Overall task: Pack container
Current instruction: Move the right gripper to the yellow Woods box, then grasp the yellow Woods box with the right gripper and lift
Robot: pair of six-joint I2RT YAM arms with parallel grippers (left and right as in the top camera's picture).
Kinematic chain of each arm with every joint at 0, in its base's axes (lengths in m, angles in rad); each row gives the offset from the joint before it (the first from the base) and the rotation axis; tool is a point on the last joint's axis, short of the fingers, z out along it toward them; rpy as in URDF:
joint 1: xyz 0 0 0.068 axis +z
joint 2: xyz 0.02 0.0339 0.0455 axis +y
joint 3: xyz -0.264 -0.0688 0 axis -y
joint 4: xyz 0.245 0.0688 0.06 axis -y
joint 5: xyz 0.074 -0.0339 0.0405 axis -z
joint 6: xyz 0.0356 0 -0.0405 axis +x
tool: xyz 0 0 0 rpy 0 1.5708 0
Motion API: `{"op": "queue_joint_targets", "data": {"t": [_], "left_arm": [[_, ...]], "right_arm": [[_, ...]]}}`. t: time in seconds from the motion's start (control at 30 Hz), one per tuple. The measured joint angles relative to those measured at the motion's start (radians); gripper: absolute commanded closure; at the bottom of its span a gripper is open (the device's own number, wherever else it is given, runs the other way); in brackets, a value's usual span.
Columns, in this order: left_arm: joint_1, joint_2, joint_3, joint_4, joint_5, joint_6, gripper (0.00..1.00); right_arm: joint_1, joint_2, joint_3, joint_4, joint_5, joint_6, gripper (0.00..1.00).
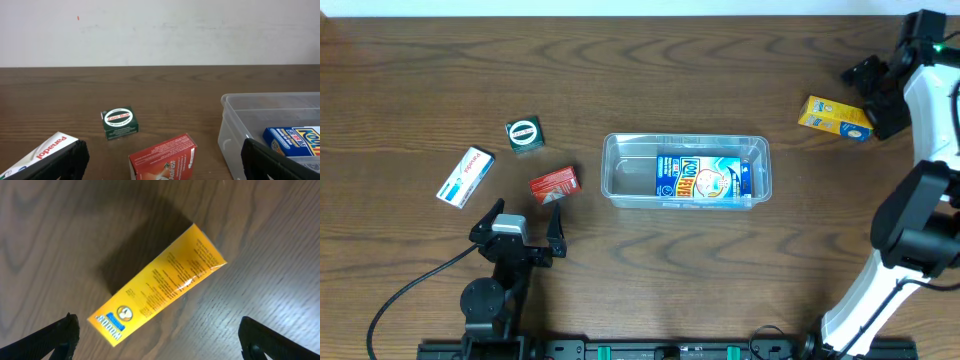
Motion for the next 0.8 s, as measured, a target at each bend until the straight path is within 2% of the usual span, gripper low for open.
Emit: {"op": "queue_joint_targets", "data": {"t": [0.23,0.4,0.57,0.8], "left_arm": [[0.0,0.0,0.0,0.0,0.0,0.0,0.02],[0.0,0.0,0.0,0.0,0.0,0.0,0.02],[0.0,0.0,0.0,0.0,0.0,0.0,0.02],[0.0,0.0,0.0,0.0,0.0,0.0,0.02]], "right_arm": [[0.014,0.108,0.0,0.013,-0.002,0.049,0.01],[0.014,0.114,0.003,0.027,-0.005,0.056,0.01],[0.014,0.124,0.011,0.033,-0.009,0.051,0.05],[0.014,0.147,0.022,0.092,-0.022,0.026,0.03]]}}
